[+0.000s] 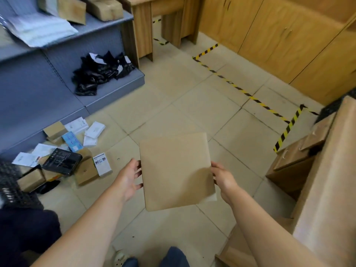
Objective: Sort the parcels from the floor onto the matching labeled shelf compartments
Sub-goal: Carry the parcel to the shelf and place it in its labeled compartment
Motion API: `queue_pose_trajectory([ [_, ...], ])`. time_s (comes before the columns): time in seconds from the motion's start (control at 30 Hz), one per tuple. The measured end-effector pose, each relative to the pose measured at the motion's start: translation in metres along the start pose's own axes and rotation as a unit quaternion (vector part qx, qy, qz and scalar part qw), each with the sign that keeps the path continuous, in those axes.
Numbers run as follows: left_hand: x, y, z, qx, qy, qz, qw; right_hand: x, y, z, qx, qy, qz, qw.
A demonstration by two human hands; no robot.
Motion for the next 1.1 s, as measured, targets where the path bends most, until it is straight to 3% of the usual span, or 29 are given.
queue_pose_trajectory([
  [0.43, -0.069, -0.076, -0.053, 0.08, -0.09, 0.044, 0.992, 0.047, 0.057, -0.071, -0.02, 0.108, 0.008, 0.994],
  [1.1, -0.161, -0.085, -0.099, 0.192, -0.174, 0.154, 0.953, 0.091, 0.028, -0.13, -0.103, 0.13, 0.103, 0.981],
])
Point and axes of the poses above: each hand's wrist, its own z-axis towards the middle knuckle, its own y-axis out of the back of the hand, x = y × z, the point moved 1 cm from there along z, towards the middle knuckle, and after that the axes turned 14 degrees about x, right-handed, at the moved point
